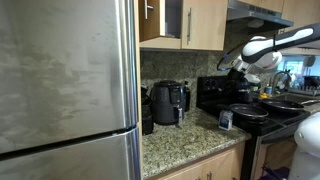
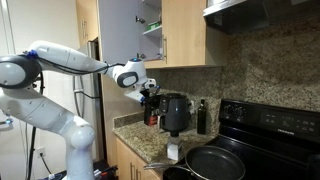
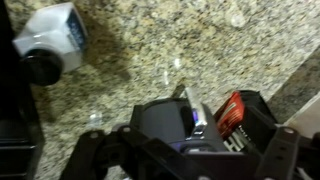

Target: Turn on the airfryer

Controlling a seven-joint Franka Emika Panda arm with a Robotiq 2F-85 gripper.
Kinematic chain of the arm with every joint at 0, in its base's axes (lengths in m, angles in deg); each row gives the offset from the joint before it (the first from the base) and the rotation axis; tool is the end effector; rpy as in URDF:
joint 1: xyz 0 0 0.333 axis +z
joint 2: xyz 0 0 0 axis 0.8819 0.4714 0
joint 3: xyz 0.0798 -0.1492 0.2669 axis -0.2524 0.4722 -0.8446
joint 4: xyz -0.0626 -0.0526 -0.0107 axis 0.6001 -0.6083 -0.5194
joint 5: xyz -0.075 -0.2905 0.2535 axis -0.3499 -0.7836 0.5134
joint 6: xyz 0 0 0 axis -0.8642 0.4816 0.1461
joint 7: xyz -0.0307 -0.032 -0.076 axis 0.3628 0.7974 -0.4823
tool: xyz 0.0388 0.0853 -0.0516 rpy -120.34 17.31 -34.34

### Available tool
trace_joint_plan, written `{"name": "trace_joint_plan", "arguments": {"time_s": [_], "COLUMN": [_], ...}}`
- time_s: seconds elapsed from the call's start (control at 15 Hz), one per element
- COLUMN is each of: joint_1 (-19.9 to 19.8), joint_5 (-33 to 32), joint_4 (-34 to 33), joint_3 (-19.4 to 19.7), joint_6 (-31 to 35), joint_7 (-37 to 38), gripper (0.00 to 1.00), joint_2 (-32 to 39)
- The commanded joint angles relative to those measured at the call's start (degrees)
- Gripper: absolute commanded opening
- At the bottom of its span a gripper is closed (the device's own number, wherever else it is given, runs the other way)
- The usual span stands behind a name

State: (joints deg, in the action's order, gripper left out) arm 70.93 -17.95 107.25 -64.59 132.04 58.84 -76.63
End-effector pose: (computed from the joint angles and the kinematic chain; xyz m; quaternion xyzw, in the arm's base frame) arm 0.3542 -0.0153 0.5121 -0.9634 -0.1311 -0.2089 0.1050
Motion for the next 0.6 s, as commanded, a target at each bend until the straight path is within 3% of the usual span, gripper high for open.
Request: {"name": "trace_joint_plan", "arguments": {"time_s": [0.0,0.07,0.13,0.27,0.4,0.47,0.53], "joint_1": [8.4,10.1,6.9,9.6,8.1,7.7,8.2], "joint_5": [7.9,10.0,7.5,9.4,7.1,5.3,5.2], "joint_4": [3.5,3.7,3.2,3.8,4.1,3.6,3.9], "joint_3": [-4.1,-5.3,-4.7,-6.5,-8.3,-9.9,-11.6], "joint_6": [-0.2,-0.1,-0.3,-0.3,0.0,1.4,6.8], "joint_7": [1.1,1.8,1.2,2.3,3.9,4.7,5.4], "gripper": [1.00,1.00,1.00,1.00,1.00,1.00,1.00], "joint_2": [2.9,3.9,1.5,3.2,3.8,7.0,9.9]}}
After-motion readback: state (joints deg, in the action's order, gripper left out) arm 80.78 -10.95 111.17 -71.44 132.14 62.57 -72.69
